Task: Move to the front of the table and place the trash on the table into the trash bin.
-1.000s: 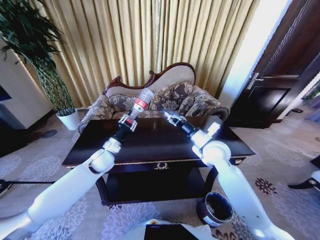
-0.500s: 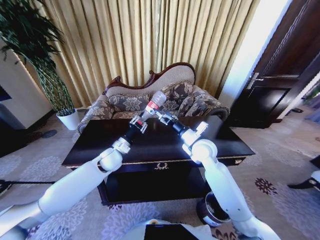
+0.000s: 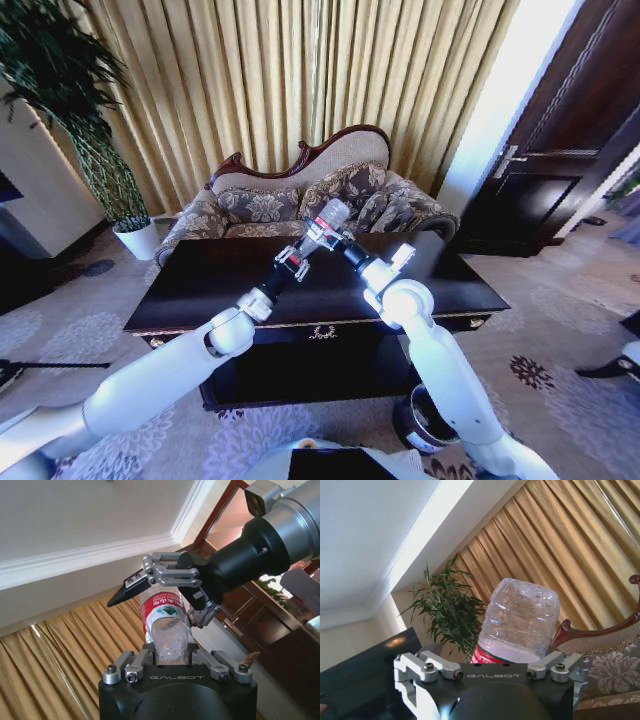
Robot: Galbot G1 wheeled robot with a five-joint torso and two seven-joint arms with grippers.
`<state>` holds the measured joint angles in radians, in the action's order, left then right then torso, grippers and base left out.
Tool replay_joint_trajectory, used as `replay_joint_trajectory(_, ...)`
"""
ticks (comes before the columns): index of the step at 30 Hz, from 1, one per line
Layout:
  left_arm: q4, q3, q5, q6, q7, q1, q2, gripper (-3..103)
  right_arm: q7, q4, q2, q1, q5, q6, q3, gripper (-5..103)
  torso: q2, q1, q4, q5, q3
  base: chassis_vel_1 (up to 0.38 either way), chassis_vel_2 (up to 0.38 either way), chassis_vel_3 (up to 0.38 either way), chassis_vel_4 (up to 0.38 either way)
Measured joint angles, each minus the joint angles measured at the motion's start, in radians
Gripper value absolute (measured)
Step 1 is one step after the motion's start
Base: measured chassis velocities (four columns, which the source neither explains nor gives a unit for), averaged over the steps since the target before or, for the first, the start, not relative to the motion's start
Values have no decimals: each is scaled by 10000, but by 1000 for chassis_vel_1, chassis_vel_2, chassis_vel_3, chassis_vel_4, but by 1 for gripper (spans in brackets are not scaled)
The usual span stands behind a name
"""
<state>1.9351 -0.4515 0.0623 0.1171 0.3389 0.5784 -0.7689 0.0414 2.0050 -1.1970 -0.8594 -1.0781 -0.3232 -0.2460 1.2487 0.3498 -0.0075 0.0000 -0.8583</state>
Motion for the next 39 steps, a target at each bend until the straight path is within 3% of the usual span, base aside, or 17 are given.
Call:
replay_joint_trajectory(3, -29, -33, 3, -1, 3, -44, -16, 28, -1, -12, 29, -4, 78, 0, -39, 95, 0, 0, 0, 0, 0, 0, 0, 0, 0)
replay_joint_trajectory(10, -145, -43, -198, -174, 50, -71, -50, 26, 23, -59, 83, -55, 175, 10, -156, 73, 0, -1, 0, 0, 0, 0, 0, 0, 0)
replay_joint_trajectory(13, -162, -121, -238, -320, 89, -43, -63, 36, 151, -141, 78, -83, 247, 43, -196, 63, 0, 0, 1, -1, 0, 0, 0, 0, 0)
replay_joint_trajectory(15, -165, -138, -245, -327, 90, -42, -70, 42, 202, -178, 76, -98, 291, 61, -213, 63, 0, 0, 2, 0, -1, 0, 0, 0, 0)
replay_joint_trajectory(16, -172, -161, -247, -330, 90, -43, -83, 47, 238, -209, 76, -113, 333, 89, -226, 52, 0, 0, 0, 0, 0, 0, 0, 0, 0)
replay_joint_trajectory(18, -211, -178, -252, -330, 99, -63, -115, 58, 257, -234, 100, -120, 367, 108, -250, 47, 0, 0, 1, 0, 0, 0, 0, 0, 0)
replay_joint_trajectory(20, -220, -178, -253, -330, 105, -68, -126, 58, 259, -241, 113, -120, 372, 109, -255, 42, 0, 0, 1, 0, 0, 0, 0, 0, 0)
replay_joint_trajectory(21, -247, -180, -252, -329, 116, -88, -156, 69, 262, -252, 137, -120, 387, 112, -272, 38, 0, 0, 0, 0, 0, 0, 0, 0, 0)
replay_joint_trajectory(24, -260, -204, -248, -327, 126, -122, -175, 74, 262, -253, 156, -120, 401, 114, -309, 32, 0, 0, 1, 0, 0, 0, 0, 0, 0)
replay_joint_trajectory(26, -239, -220, -211, -327, 142, -149, -174, 85, 261, -259, 194, -121, 411, 129, -407, 25, 0, 0, 0, 0, 0, 0, 0, 0, 0)
replay_joint_trajectory(27, -239, -220, -211, -327, 142, -149, -174, 85, 261, -259, 194, -121, 411, 129, -407, 25, 0, 0, 0, 0, 0, 0, 0, 0, 0)
replay_joint_trajectory(30, -67, -154, 37, -356, 211, -128, -123, 98, 248, -369, 232, -120, 529, 194, -651, 23, 0, -1, 0, 0, 0, 0, 0, 0, 0)
replay_joint_trajectory(33, 157, 23, 460, -579, 310, -70, -16, 100, 241, -556, 285, -116, 773, 288, -924, 23, 0, -1, 0, 0, 0, 0, 0, 0, 0)
replay_joint_trajectory(36, 346, 231, 834, -862, 316, -1, 49, 100, 252, -800, 352, -105, 1417, 473, -1067, 23, 0, -1, 1, 0, 0, 0, 0, 0, 0)
replay_joint_trajectory(39, 756, 738, 1883, -1692, 348, 188, 104, 100, 231, -1286, 546, -102, 3095, 790, -1362, 23, 0, 0, 1, 1, -1, 0, 0, 0, 0)
